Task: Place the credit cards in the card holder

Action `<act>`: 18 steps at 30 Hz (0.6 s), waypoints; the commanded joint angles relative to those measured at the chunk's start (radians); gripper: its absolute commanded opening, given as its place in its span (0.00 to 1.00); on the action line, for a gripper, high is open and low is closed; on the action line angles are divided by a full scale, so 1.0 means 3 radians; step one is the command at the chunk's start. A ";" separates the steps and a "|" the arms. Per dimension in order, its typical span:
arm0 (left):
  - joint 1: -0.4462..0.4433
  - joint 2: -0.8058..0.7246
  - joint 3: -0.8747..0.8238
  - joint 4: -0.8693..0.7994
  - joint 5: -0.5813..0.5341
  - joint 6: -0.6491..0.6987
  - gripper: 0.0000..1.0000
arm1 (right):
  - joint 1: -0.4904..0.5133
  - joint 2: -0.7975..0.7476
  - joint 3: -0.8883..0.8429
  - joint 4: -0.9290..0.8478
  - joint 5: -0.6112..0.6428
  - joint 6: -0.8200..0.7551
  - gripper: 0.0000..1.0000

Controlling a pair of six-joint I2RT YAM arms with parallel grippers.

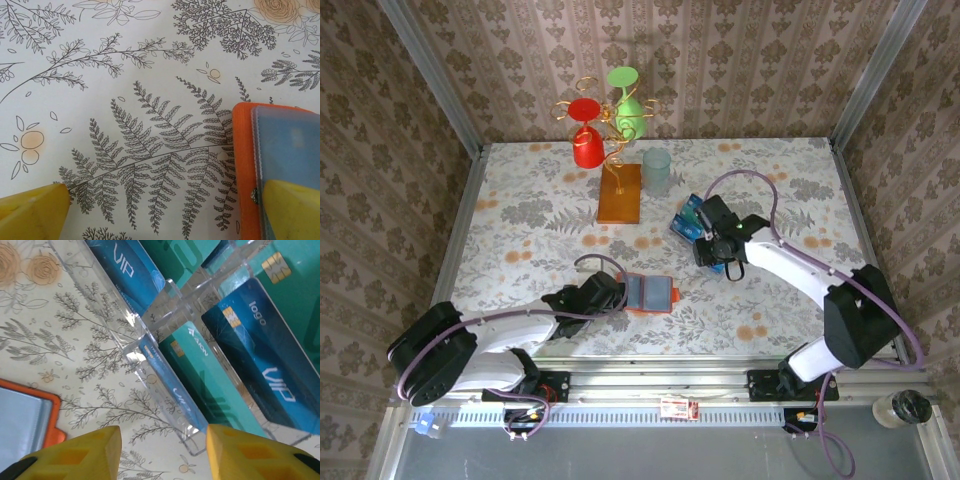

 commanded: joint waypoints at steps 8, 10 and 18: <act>0.0018 -0.0101 -0.0021 -0.0091 -0.0076 -0.0022 1.00 | -0.0007 0.0427 0.0282 -0.0181 0.0458 -0.0309 0.44; 0.0022 -0.0100 -0.0023 -0.0091 -0.0076 -0.0019 1.00 | -0.0006 0.0485 0.0305 -0.0180 0.0469 -0.0325 0.43; 0.0022 -0.0101 -0.0028 -0.0091 -0.0076 -0.0028 1.00 | -0.0006 0.0643 0.0317 -0.0130 0.0408 -0.0354 0.38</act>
